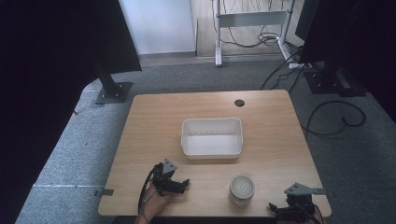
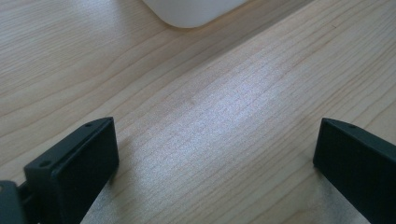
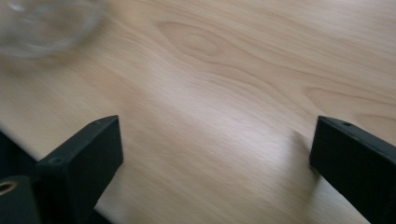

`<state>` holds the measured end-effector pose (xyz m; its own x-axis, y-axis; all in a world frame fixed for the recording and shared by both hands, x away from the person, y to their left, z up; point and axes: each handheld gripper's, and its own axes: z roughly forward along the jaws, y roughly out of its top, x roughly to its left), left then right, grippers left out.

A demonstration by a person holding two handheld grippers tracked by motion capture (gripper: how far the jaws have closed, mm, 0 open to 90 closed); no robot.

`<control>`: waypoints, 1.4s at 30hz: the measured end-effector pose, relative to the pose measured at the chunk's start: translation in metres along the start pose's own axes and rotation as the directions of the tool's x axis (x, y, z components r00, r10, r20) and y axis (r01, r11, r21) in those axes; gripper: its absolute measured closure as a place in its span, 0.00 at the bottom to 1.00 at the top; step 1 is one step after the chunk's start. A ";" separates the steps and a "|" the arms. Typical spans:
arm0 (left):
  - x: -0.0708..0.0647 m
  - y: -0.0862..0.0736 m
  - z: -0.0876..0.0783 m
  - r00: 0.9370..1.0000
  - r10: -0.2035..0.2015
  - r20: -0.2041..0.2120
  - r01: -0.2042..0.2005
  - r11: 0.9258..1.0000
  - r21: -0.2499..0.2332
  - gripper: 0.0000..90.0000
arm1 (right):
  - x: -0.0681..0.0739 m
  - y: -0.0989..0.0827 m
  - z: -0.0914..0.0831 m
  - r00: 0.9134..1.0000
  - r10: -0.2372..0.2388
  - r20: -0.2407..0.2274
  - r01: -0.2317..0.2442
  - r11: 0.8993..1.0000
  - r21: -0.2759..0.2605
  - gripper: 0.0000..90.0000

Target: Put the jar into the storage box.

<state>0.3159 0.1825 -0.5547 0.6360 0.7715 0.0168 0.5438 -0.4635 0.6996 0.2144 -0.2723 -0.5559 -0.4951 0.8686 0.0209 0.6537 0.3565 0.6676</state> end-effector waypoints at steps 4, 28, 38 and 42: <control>0.000 0.000 0.000 1.000 0.001 0.000 -0.001 1.000 0.000 0.00 | 0.000 -0.001 0.000 1.000 0.007 0.011 -0.007 1.000 -0.005 0.02; 0.000 0.000 0.000 1.000 0.001 0.000 -0.001 1.000 0.000 0.00 | 0.001 -0.001 0.000 1.000 0.009 0.013 -0.009 1.000 0.006 0.00; 0.000 0.000 0.000 1.000 0.000 0.000 0.000 1.000 0.000 0.00 | 0.001 -0.002 -0.001 1.000 0.021 0.021 -0.021 1.000 0.000 0.03; 0.000 0.000 0.000 1.000 0.000 0.000 0.000 1.000 0.000 0.00 | 0.002 -0.002 -0.003 1.000 0.015 0.013 -0.015 1.000 -0.001 0.04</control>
<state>0.3158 0.1825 -0.5547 0.6358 0.7716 0.0165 0.5438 -0.4631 0.6999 0.2102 -0.2719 -0.5553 -0.4773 0.8785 0.0213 0.6605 0.3426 0.6681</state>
